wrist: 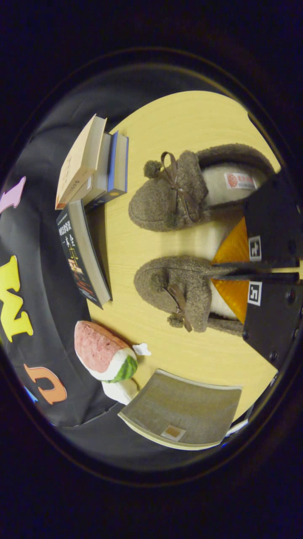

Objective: Open the storage box then place both shoes into the box .Put the left shoe in first, then the right shoe, with the right side of both shoes facing outward in a uniform manner.

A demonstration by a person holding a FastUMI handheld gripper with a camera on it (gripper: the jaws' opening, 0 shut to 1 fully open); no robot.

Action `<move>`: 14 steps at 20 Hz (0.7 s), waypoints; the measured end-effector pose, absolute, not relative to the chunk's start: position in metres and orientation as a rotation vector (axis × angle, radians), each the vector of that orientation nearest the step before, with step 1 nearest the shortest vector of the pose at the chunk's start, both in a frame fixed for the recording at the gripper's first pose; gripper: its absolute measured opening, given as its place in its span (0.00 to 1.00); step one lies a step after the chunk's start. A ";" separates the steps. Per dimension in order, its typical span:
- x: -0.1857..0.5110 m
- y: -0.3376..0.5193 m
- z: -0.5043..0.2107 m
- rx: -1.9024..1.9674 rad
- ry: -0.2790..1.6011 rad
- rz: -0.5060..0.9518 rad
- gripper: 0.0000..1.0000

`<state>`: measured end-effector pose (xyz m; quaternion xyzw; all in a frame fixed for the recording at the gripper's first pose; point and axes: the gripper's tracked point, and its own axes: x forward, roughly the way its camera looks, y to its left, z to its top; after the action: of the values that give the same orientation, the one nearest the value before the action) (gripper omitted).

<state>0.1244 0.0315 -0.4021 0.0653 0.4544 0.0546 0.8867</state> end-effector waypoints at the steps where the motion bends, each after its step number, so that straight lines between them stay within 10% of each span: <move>1: 0.121 0.033 -0.400 0.133 0.946 0.104 0.04; 14: 0.081 0.086 -0.283 0.458 0.893 0.053 0.00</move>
<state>0.0812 0.0860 -0.2827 0.2195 0.4278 0.0254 0.8765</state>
